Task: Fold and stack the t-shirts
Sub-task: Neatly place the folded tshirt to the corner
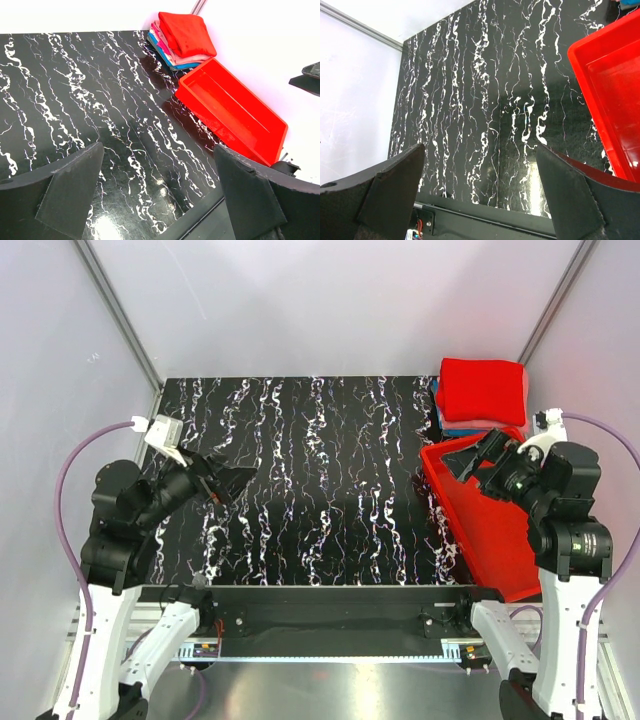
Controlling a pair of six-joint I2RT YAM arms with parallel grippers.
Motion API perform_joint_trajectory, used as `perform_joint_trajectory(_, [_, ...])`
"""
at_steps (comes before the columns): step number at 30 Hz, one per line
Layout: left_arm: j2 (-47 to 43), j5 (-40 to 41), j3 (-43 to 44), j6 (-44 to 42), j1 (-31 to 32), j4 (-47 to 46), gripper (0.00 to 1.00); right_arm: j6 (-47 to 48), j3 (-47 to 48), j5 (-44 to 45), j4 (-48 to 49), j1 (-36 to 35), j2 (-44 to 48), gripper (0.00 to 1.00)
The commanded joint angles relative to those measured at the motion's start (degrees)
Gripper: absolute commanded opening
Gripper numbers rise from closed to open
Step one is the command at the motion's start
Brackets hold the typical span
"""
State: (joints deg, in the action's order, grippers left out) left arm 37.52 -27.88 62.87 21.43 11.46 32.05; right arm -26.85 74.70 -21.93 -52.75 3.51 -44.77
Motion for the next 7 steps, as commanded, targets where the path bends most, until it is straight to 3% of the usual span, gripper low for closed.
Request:
perform_joint_trajectory(1, [-0.2,-1.3,2.1,0.6,0.2,-2.1,0.99,-0.7,-0.1,0.2,2.7,-0.3,0.7,1.00])
perform_joint_trajectory(7, [-0.3,-1.4,1.8,0.5,0.2,-2.3,0.99,-3.0,-1.6,2.9,3.4,-0.3,1.7,1.00])
